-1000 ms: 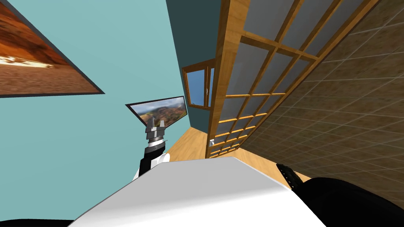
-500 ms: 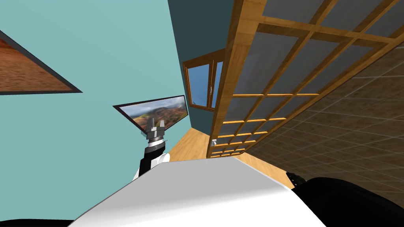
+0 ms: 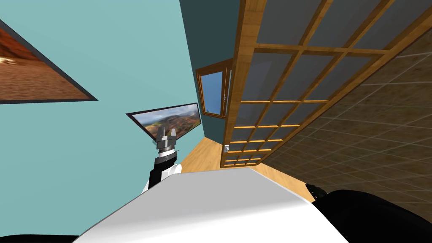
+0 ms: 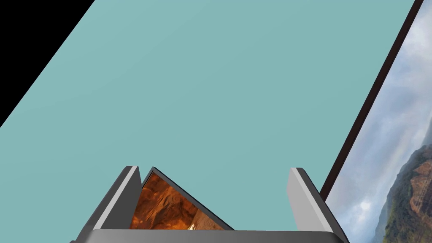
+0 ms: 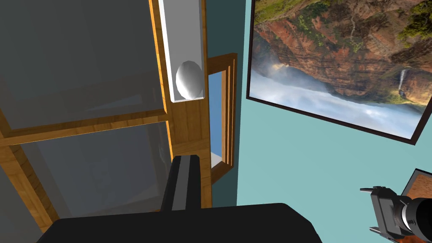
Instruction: Push the door open
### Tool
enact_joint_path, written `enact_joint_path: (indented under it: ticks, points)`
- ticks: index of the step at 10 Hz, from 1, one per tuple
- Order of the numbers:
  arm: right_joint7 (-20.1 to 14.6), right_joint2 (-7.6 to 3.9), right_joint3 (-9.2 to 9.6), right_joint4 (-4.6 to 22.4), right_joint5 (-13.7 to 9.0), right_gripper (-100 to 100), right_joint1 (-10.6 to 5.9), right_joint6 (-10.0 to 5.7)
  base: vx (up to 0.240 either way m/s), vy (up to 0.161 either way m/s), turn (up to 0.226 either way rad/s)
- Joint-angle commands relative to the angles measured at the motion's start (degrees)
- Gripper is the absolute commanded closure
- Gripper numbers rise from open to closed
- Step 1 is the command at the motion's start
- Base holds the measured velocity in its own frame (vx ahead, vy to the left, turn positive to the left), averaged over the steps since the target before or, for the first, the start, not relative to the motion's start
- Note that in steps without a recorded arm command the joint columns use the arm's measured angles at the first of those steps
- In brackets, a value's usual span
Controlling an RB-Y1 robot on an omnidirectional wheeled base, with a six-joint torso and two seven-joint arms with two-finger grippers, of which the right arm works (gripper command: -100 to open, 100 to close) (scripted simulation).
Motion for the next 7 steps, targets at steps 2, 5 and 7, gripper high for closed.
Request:
enact_joint_path:
  ticks: [2, 5, 7]
  points:
    - [0.1, -1.57, -0.88, 0.1, -1.3, -100, -0.40, 0.76, 0.028, 0.036, -0.068]
    - [0.3, -1.26, -2.47, 0.2, -3.7, -100, -1.13, 2.13, 0.067, 0.183, -0.157]
    - [0.5, 0.89, -3.46, 0.2, -5.2, -100, -1.58, 2.98, 0.067, 0.183, -0.131]
